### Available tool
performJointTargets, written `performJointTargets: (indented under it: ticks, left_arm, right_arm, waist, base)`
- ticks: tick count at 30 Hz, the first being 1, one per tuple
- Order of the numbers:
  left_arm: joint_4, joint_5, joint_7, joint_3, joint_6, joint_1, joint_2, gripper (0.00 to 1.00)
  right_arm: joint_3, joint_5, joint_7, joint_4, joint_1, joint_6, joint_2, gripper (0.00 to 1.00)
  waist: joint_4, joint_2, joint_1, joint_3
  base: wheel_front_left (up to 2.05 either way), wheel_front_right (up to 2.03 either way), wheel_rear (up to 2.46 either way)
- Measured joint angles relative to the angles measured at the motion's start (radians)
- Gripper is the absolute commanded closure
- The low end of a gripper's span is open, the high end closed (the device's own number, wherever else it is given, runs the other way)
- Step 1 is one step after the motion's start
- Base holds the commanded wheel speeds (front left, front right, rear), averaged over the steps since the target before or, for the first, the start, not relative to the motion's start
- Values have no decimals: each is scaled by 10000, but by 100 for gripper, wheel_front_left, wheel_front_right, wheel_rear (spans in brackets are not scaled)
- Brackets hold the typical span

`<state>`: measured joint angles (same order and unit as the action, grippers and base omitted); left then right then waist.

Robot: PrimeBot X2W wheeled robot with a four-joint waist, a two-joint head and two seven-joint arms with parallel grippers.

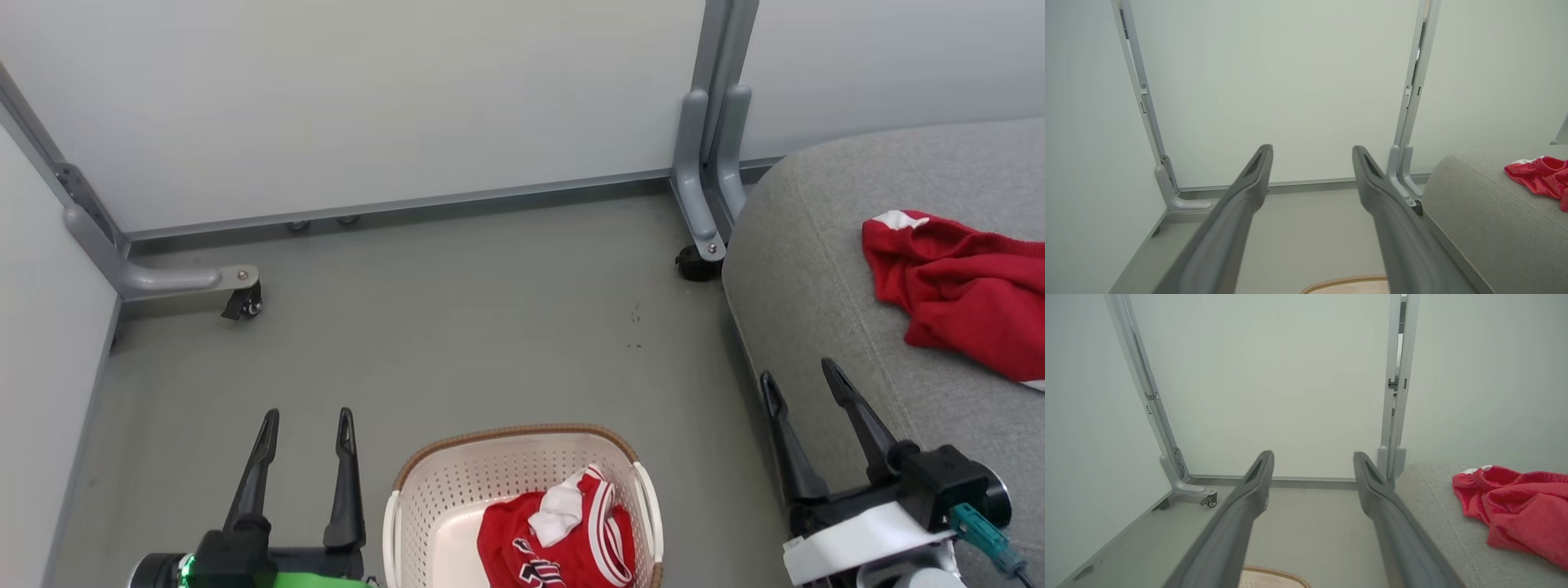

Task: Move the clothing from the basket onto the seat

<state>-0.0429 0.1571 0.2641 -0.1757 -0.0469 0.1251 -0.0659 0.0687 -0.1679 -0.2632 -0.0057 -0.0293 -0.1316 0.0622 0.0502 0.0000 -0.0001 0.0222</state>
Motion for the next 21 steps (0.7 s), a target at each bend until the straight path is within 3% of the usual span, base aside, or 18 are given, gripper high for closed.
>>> performJointTargets:
  ticks: [6, 21]
  left_arm:
    - [40, -362, 2, 293, 173, 678, 115, 0]
    - [150, -330, 2, 224, 102, 749, 150, 0]
  right_arm:
    - [-134, 100, 0, 270, -652, 0, -42, 0]
    - [-236, 104, 0, 219, -717, 0, -86, 0]
  waist:
    - [81, 0, 0, 400]
    - [84, 0, 0, 405]
  base:
    - [0, 0, 0]
    - [0, 0, 0]
